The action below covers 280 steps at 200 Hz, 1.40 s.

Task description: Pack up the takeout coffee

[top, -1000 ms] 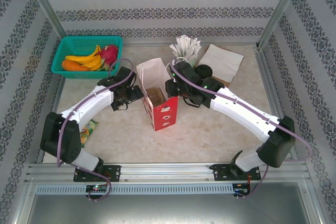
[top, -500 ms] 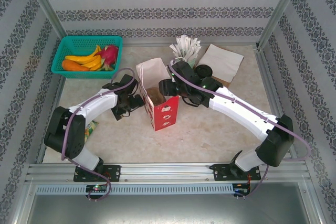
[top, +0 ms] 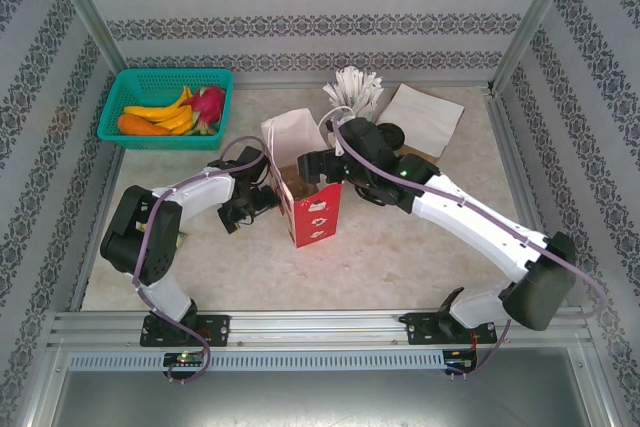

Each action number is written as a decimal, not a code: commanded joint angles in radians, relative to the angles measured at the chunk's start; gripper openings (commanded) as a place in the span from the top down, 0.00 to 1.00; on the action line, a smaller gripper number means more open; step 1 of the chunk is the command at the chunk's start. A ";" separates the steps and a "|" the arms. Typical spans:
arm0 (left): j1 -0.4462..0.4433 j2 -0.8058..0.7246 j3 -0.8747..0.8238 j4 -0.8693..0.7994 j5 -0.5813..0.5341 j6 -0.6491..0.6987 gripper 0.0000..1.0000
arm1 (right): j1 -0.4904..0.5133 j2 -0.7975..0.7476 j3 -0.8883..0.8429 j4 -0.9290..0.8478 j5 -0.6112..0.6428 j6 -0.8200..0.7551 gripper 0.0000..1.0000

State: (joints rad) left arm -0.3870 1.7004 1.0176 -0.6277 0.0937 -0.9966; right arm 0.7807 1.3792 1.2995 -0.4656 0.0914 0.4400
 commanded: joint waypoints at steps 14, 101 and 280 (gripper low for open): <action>-0.009 0.040 0.034 0.021 -0.023 -0.023 0.01 | -0.023 -0.105 -0.024 0.034 0.073 -0.070 0.02; -0.006 0.076 0.063 0.033 -0.008 -0.022 0.01 | -0.156 -0.304 -0.076 0.049 -0.069 -0.106 0.02; 0.014 -0.422 -0.118 0.120 -0.303 0.015 0.01 | -0.673 0.103 -0.043 -0.075 -0.334 -0.211 0.02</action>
State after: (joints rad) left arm -0.3843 1.3716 0.9451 -0.5770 -0.1184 -0.9955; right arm 0.1299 1.3994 1.1744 -0.4976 -0.1547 0.2874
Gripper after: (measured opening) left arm 0.994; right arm 0.980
